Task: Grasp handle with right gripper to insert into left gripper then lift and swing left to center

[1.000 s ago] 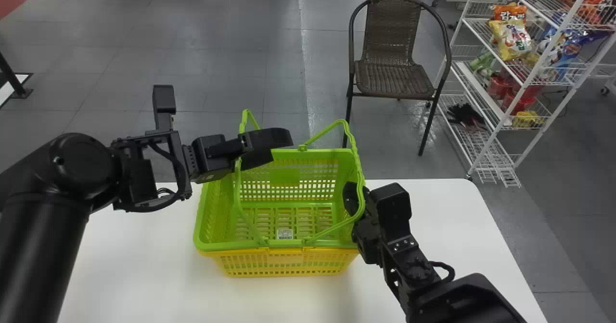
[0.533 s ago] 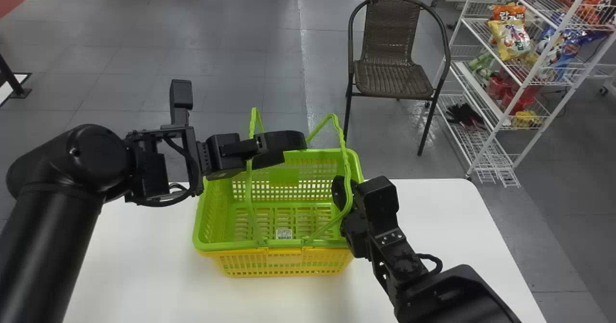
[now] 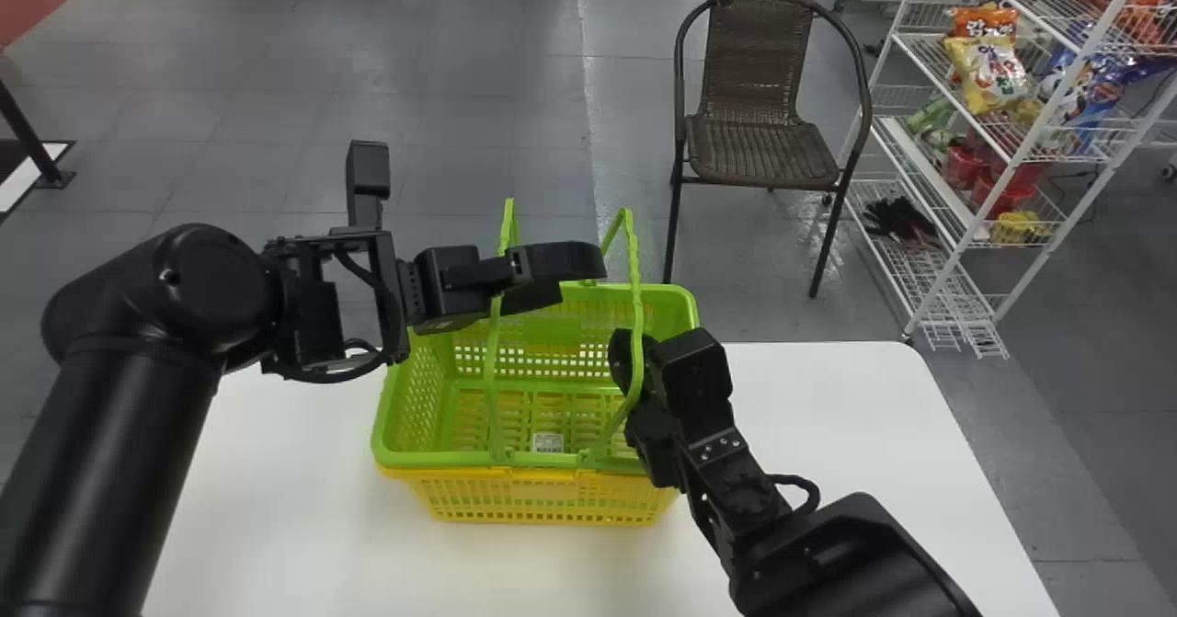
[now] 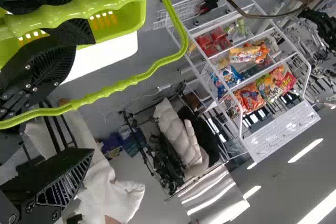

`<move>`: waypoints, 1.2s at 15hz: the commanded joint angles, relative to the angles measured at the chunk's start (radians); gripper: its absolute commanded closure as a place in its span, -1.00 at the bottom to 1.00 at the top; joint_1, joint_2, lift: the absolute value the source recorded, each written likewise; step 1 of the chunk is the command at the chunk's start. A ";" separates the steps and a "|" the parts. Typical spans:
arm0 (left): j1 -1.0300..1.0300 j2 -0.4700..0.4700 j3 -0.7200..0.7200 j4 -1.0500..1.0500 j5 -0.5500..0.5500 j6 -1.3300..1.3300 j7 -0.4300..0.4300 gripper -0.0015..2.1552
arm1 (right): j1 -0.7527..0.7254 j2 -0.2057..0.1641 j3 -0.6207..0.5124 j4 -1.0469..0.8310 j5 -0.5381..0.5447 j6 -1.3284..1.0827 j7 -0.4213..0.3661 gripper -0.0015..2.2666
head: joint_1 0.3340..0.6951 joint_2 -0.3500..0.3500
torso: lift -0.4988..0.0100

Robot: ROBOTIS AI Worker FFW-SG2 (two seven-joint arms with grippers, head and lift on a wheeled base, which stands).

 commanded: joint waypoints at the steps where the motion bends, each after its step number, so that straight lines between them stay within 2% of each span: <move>1: 0.001 -0.002 0.000 0.004 0.003 -0.003 -0.002 -0.93 | -0.018 0.001 0.022 0.014 0.015 0.021 0.000 0.88 | 1.00 -0.12 | 0.96; 14: 0.004 -0.002 0.011 0.014 0.007 -0.009 -0.006 -0.93 | -0.071 0.031 0.105 0.077 0.046 0.018 -0.003 0.87 | 1.00 0.04 | 0.96; 18: 0.004 -0.002 0.014 0.021 0.013 -0.009 -0.006 -0.93 | -0.022 0.027 0.048 0.025 0.038 0.009 -0.011 0.87 | 1.00 0.05 | 0.96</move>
